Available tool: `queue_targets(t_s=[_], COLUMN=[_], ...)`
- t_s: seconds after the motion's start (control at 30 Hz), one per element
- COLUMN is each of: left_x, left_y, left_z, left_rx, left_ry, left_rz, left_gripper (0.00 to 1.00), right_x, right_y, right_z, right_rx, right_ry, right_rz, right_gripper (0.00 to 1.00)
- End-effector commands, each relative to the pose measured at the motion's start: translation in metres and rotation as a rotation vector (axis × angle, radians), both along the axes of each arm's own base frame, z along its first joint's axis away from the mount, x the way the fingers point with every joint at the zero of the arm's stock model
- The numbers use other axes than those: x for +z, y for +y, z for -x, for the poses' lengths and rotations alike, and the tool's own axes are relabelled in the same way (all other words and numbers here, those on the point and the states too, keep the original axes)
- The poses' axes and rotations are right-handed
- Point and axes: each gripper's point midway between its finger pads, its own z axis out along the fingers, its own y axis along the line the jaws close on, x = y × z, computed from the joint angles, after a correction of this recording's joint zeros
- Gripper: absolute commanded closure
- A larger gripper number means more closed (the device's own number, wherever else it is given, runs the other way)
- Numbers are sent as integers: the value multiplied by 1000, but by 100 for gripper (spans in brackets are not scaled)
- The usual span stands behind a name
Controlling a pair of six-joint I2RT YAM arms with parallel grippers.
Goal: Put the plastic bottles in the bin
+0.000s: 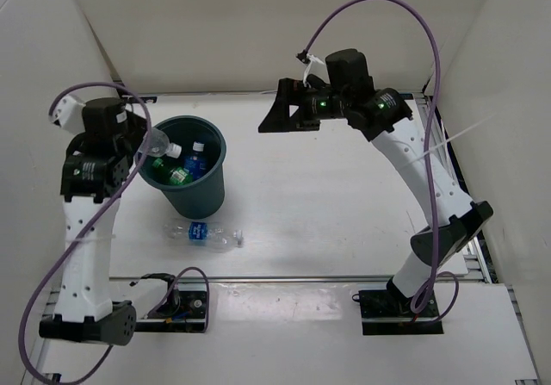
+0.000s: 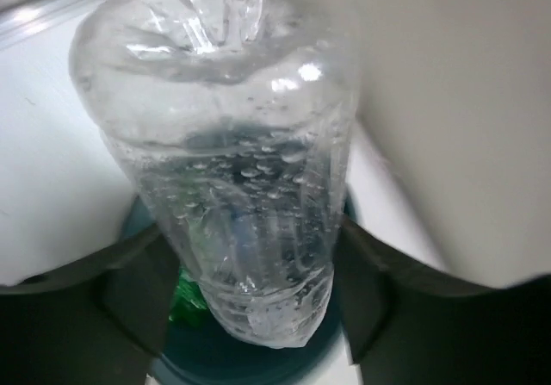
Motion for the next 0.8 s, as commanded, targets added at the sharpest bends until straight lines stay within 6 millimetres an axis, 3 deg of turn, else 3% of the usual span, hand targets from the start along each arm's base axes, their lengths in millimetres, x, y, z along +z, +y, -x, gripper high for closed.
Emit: queue_targets(t_s=[0.0, 0.07, 0.13, 0.2, 0.3, 0.37, 0.4, 0.43, 0.53, 0.57, 0.6, 0.67, 0.7, 0.77], left_x=[-14, -19, -14, 10, 44, 53, 49, 41, -15, -30, -63, -97, -130, -156], left_y=[18, 18, 10, 9, 16, 12, 7, 4, -4, -8, -18, -28, -36, -44], left_z=[-11, -13, -12, -3, 29, 55, 62, 72, 113, 119, 127, 134, 140, 140], left_rx=[47, 62, 43, 51, 93, 62, 53, 51, 140, 144, 121, 165, 173, 210], left_ry=[73, 81, 66, 13, -79, -139, -160, -171, -157, -151, -108, -66, -3, 26], left_rz=[-210, -245, -278, -312, -253, -171, -109, -43, 268, 327, 389, 523, 579, 667], left_gripper=[19, 6, 0, 0, 0, 0, 0, 0, 0, 0, 0, 0, 0, 0], right_x=[17, 20, 19, 19, 11, 8, 8, 3, 1, 1, 1, 1, 2, 1], right_y=[-5, -10, -12, -16, -18, -21, -21, -20, -19, -19, -19, -19, -19, -19], right_z=[14, 14, 16, 15, 11, 8, 8, 9, 8, 8, 8, 8, 9, 9], right_rx=[31, 25, 25, 15, 5, -4, -4, -8, -12, -12, -12, -12, -4, 0], right_ry=[-28, -38, -37, -36, -19, -12, -12, 9, 16, 16, 16, 16, 18, 10], right_rz=[-41, -39, -38, -37, -25, -20, -20, -16, -19, -19, -19, -19, -23, -20], right_gripper=[0, 0, 0, 0, 0, 0, 0, 0, 0, 0, 0, 0, 0, 0])
